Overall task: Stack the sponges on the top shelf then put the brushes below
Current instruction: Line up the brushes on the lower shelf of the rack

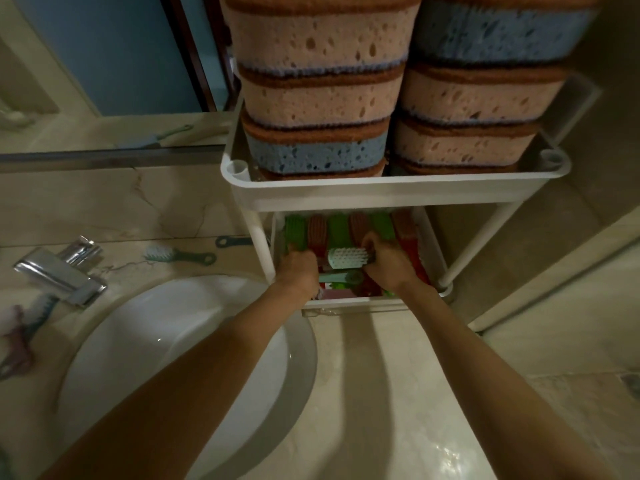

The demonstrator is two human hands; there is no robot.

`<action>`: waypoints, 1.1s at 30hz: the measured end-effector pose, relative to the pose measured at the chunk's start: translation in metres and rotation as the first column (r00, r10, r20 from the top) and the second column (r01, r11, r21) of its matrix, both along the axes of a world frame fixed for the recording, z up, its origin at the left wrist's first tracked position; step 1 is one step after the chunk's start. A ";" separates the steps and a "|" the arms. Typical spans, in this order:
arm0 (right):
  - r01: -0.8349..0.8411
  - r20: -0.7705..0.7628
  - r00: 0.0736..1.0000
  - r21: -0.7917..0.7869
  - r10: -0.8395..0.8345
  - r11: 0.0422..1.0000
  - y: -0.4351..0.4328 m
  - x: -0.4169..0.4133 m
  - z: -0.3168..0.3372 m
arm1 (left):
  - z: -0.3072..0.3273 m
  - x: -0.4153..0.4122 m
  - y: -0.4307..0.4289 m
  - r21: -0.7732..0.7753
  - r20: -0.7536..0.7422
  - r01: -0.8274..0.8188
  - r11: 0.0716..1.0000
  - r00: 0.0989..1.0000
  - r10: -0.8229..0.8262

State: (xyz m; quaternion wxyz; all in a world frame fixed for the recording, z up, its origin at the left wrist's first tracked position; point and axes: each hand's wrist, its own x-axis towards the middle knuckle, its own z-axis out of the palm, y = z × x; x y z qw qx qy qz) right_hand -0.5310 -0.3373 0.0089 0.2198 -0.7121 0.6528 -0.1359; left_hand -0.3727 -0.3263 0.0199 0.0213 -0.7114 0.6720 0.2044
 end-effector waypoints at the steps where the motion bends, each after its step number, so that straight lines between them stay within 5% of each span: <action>1: -0.004 -0.030 1.000 -0.007 0.003 1.000 0.003 -0.005 0.002 | 0.001 0.000 -0.001 0.010 -0.009 -0.013 1.000 1.000 0.013; 8: -0.067 -0.219 0.972 0.103 0.089 0.992 0.033 -0.008 0.004 | 0.007 -0.008 0.012 -0.088 -0.048 -0.030 0.996 0.999 0.026; 19: -0.138 -0.128 0.981 0.062 0.145 0.988 0.049 0.005 -0.005 | -0.009 0.002 0.041 -0.091 -0.192 0.114 0.989 0.973 -0.130; 25: -0.033 -0.172 0.985 -0.047 0.024 0.998 0.060 0.011 -0.012 | -0.006 0.006 0.051 -0.131 -0.220 0.091 0.987 0.968 -0.119; 29: 0.054 -0.008 0.998 -0.302 -0.059 0.952 0.080 0.038 -0.002 | 0.007 0.024 0.075 -0.144 -0.356 0.022 0.989 0.932 -0.073; 33: 0.045 0.240 0.969 -0.405 0.058 0.913 0.119 0.103 0.008 | 0.013 0.073 0.124 -0.167 -0.423 -0.163 0.972 0.903 0.079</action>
